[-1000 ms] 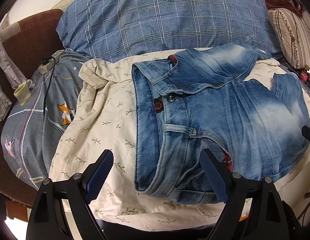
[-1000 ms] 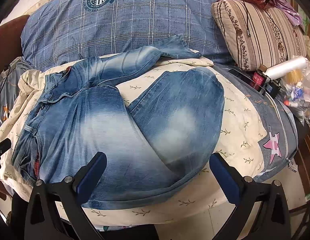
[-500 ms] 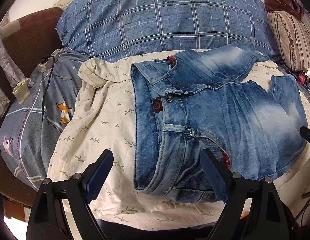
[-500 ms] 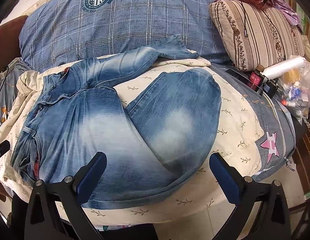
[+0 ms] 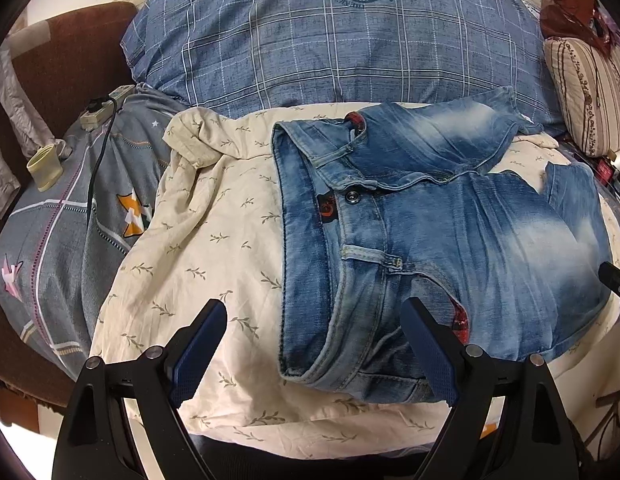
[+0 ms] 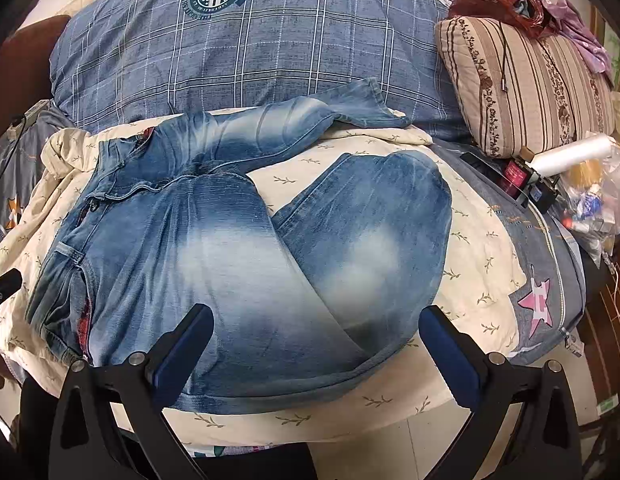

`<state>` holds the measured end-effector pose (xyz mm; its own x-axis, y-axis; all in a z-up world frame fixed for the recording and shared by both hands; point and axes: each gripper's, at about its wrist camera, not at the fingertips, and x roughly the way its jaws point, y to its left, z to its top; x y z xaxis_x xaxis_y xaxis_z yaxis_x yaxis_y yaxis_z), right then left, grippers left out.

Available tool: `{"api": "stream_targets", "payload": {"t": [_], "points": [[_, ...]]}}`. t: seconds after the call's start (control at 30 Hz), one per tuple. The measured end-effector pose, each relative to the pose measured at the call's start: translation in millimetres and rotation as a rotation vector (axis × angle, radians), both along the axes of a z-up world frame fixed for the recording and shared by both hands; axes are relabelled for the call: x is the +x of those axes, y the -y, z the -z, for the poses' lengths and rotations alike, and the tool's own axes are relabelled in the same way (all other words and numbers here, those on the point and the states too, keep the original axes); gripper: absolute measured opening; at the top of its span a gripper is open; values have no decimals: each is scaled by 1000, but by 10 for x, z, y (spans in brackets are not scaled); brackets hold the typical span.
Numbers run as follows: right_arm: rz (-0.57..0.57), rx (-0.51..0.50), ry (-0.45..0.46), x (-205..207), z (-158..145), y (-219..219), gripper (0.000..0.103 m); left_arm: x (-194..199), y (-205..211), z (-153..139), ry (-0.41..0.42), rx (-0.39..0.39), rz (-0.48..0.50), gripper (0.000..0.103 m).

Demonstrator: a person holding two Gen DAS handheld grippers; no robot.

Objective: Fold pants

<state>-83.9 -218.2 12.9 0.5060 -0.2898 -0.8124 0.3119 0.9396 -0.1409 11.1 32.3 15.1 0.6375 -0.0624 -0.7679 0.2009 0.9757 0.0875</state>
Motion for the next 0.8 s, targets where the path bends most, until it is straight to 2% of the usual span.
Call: {"api": "stream_targets", "payload": {"t": [0.17,0.27,0.4,0.5,0.6,0.67,0.73,0.8], "points": [[70,81,3,-20,35,339,103,142,-109,-38,-19,-19,-46,89],[142,86,19,-62,-2,653,103,288,-238,-98,-35,-45,-97,89],[257,115,42,-129,-44,1226,103,506,-489,-116,-95,-124,-191,88],[316,204,47,-114,14,1603,103,602,-616,21,-203,-228,-232,88],[326,338,65,-5,134,1886,103,629,-618,225,-315,-340,-205,88],[305,465,92,134,259,2011,103,648,-563,458,-432,-443,-179,88],[301,513,83,253,382,2036,103,693,-496,691,-541,-491,-182,88],[301,531,56,391,538,2031,103,753,-469,824,-586,-503,-192,88]]}}
